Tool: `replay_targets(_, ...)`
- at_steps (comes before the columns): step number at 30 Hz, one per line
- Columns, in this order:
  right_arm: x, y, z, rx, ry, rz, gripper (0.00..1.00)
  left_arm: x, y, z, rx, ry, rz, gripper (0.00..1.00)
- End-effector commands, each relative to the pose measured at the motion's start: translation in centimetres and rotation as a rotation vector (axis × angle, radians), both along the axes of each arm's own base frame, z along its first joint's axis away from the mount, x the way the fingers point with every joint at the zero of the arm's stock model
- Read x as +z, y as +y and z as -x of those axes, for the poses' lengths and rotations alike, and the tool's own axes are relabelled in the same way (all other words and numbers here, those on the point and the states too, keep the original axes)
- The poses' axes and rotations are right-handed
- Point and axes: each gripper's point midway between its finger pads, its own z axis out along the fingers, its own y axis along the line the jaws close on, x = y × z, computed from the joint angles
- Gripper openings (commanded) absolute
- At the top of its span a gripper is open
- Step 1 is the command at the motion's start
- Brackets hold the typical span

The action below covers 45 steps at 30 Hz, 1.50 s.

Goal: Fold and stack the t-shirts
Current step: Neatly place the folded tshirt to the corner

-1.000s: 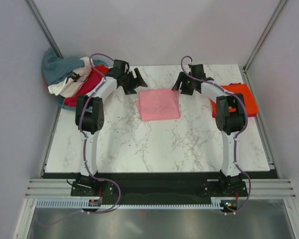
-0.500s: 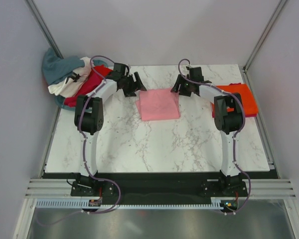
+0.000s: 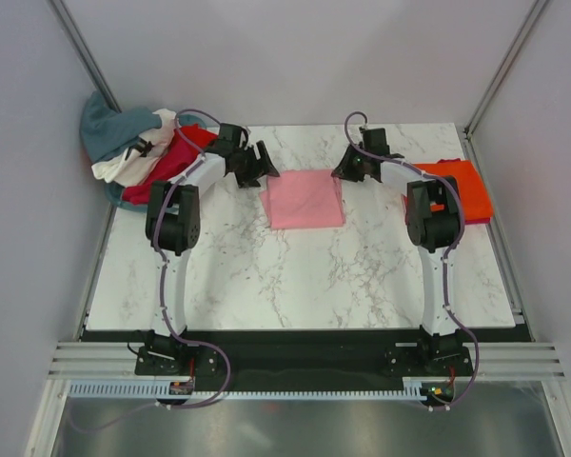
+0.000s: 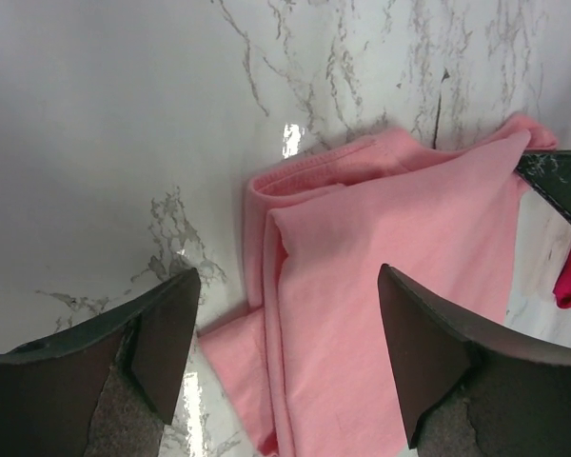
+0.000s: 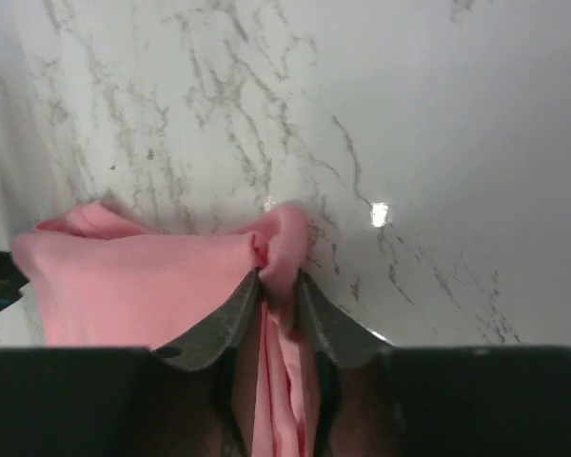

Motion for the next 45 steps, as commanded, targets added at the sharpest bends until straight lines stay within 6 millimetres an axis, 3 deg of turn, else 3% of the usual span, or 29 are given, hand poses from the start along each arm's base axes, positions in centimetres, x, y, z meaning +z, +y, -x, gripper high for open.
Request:
replay_targets(1,-1.8,-0.8,0.3,-0.006,0.049,-0.026,0.33,0.3,0.0,-1.6,-0.014,-0.063,-0.019,0.82)
replay_targets(4,-1.1,-1.0,0.5,0.003,0.034,-0.056,0.62,0.0,0.0,-1.9,-0.012,-0.062,-0.017,0.82)
replay_targets(5,-0.8,-0.9,0.4,0.013,0.016,-0.065,0.64,-0.5,-0.1,-1.9,-0.014,-0.055,-0.016,0.82)
replay_targets(8,-0.3,-0.6,0.7,0.036,0.010,-0.080,0.65,-0.6,-0.2,-2.1,-0.015,-0.051,-0.007,0.81)
replay_targets(16,-1.5,-0.4,1.9,0.055,0.044,-0.034,0.59,-1.4,-0.7,-1.8,-0.019,-0.030,0.005,0.70)
replay_targets(21,-1.5,0.5,2.2,0.087,0.035,-0.020,0.55,-1.6,-1.3,-1.5,-0.033,-0.020,0.019,0.55)
replay_targets(29,-2.0,1.4,2.4,0.102,0.048,-0.015,0.52,-2.2,-2.1,-1.3,-0.033,-0.007,0.017,0.54)
replay_targets(31,-2.0,1.4,2.2,0.099,0.044,-0.006,0.49,-2.4,-2.3,-1.4,-0.023,-0.004,0.014,0.52)
replay_targets(33,-2.1,1.4,2.2,0.089,0.052,0.000,0.37,-2.7,-2.1,-1.5,-0.004,0.001,0.005,0.41)
replay_targets(34,-2.1,1.3,2.1,0.084,0.049,0.005,0.33,-2.7,-2.0,-1.6,0.008,0.004,0.004,0.28)
replay_targets(36,-2.0,1.4,1.8,0.076,0.048,0.000,0.19,-2.6,-1.9,-1.9,0.027,-0.004,-0.003,0.16)
replay_targets(37,-1.7,1.5,1.7,0.083,0.048,-0.010,0.13,-2.5,-1.9,-2.0,0.035,-0.006,-0.002,0.02)
replay_targets(39,-0.8,1.9,1.5,0.087,0.036,-0.029,0.00,-2.2,-2.1,-2.2,0.040,-0.013,0.006,0.02)
replay_targets(42,1.5,2.3,1.6,0.100,0.015,-0.109,0.00,-0.3,-2.5,-2.1,0.020,-0.049,0.017,0.02)
replay_targets(44,3.7,2.2,1.2,0.098,-0.040,-0.162,0.00,2.4,-2.2,-2.0,0.029,-0.098,0.014,0.02)
replay_targets(45,5.1,1.5,1.5,0.084,-0.053,-0.185,0.00,2.4,-1.8,-1.5,0.030,-0.098,0.002,0.02)
